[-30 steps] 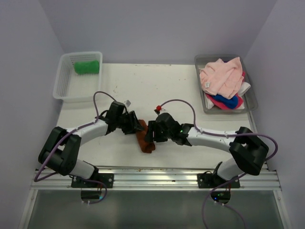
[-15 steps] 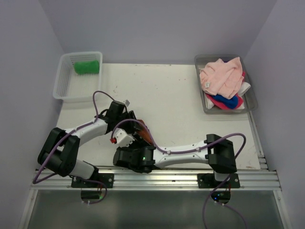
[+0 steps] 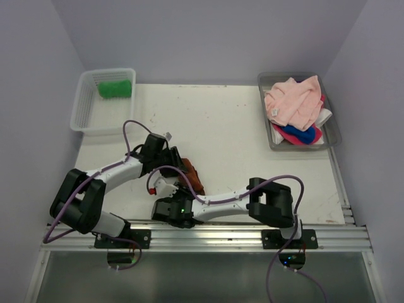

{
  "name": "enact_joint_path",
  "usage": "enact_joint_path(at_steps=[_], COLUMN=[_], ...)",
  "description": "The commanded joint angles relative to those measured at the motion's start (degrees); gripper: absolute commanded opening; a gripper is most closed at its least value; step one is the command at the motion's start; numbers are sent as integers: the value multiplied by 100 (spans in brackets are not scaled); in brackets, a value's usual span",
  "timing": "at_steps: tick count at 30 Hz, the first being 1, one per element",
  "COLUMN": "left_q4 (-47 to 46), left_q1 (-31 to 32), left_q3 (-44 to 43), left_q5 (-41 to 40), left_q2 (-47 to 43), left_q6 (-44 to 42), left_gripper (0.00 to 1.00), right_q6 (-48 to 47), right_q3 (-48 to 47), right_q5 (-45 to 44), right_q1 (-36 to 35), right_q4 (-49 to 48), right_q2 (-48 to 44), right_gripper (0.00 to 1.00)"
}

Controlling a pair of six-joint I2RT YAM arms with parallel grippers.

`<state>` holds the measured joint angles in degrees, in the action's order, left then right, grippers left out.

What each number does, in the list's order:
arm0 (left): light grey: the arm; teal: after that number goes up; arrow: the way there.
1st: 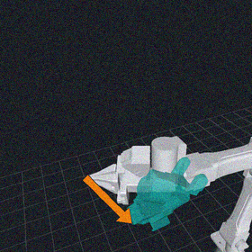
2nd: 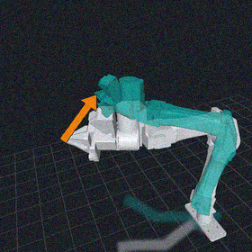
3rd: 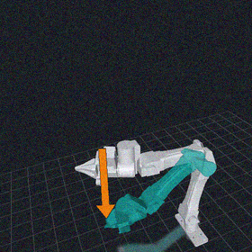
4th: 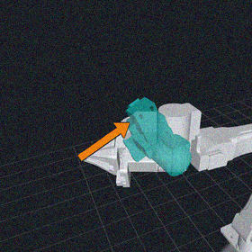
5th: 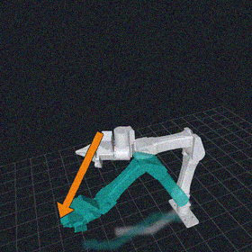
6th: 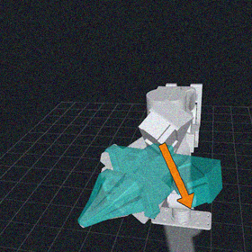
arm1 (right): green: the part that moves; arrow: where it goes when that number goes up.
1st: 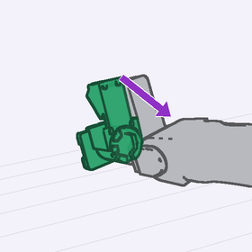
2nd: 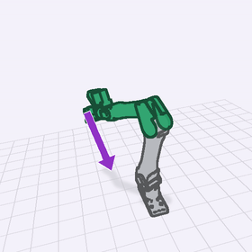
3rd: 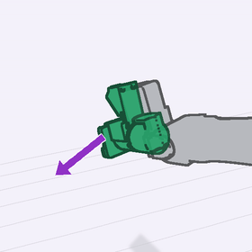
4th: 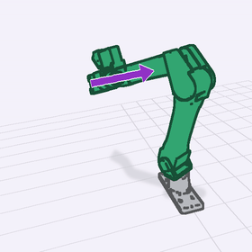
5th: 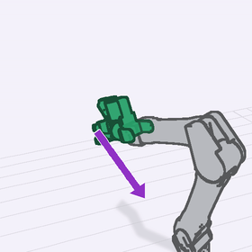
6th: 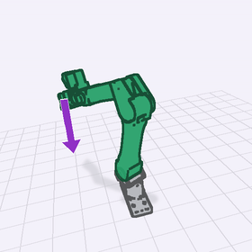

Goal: Roll the towels
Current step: Roll the towel

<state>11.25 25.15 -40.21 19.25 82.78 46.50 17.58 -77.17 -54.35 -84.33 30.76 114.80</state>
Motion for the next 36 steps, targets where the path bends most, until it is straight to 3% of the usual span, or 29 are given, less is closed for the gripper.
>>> enact_joint_path(at_steps=[1, 6, 10, 13, 17, 25, 36], left_q4=[106, 115, 237, 369, 422, 317, 185], left_q1=[25, 25, 25, 25, 25, 52, 289], left_q3=[-189, -207, -294, -426, -532, -480, -453], left_q5=[-96, -105, -175, -254, -281, -79, -35], left_q2=[-140, -131, -166, -236, -315, -298, -228], left_q6=[8, 35, -9, -71, -132, -141, -89], left_gripper=[48, 53, 64, 78, 85, 87, 87], right_q6=[201, 359, 597, 773, 1071, 1476, 1792], right_q3=[358, 887, 1360, 1703, 2065, 2601, 2917], right_q5=[361, 1145, 1690, 2190, 2885, 3685, 3835], right_q1=[286, 654, 918, 1138, 1524, 1956, 2149], right_q4=[-483, -1098, -1423, -1757, -2187, -2672, -2848], right_q2=[-458, -1152, -1601, -2031, -2401, -2718, -2849], right_gripper=[40, 27, 25, 24, 24, 24, 25])
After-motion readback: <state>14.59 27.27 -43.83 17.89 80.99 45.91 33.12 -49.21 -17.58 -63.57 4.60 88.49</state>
